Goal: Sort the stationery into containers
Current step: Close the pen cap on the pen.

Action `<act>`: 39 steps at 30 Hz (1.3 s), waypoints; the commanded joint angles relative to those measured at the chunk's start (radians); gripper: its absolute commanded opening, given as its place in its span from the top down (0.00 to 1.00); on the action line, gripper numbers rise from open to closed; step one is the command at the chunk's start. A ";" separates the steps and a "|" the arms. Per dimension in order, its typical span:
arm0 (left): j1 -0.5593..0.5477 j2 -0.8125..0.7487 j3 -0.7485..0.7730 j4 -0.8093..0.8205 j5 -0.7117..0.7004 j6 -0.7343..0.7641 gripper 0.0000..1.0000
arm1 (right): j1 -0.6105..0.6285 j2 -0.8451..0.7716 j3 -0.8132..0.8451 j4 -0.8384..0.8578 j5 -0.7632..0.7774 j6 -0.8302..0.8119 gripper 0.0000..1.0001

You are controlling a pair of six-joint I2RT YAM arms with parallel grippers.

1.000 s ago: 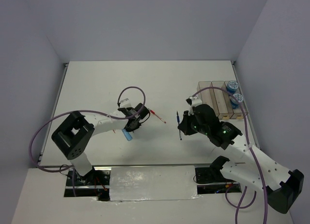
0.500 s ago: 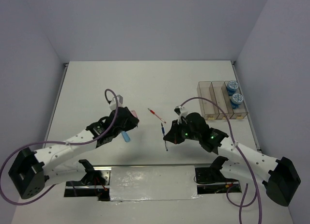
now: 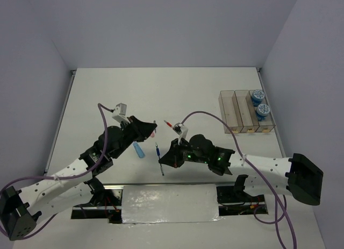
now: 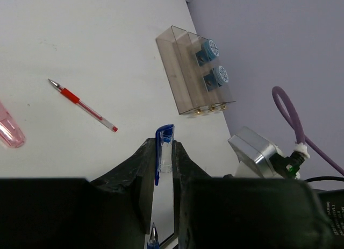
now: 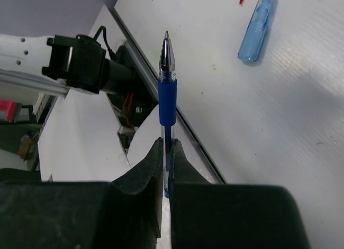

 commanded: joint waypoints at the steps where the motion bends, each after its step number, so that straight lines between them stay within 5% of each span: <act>1: -0.006 -0.025 -0.014 0.099 0.029 0.043 1.00 | 0.015 -0.003 0.055 0.105 0.084 0.027 1.00; 30: -0.008 -0.056 -0.074 0.171 0.095 0.053 1.00 | 0.011 -0.005 0.142 -0.008 0.210 -0.010 1.00; 39: -0.008 -0.085 -0.046 0.096 0.020 0.056 1.00 | 0.008 0.041 0.135 0.027 0.115 0.002 1.00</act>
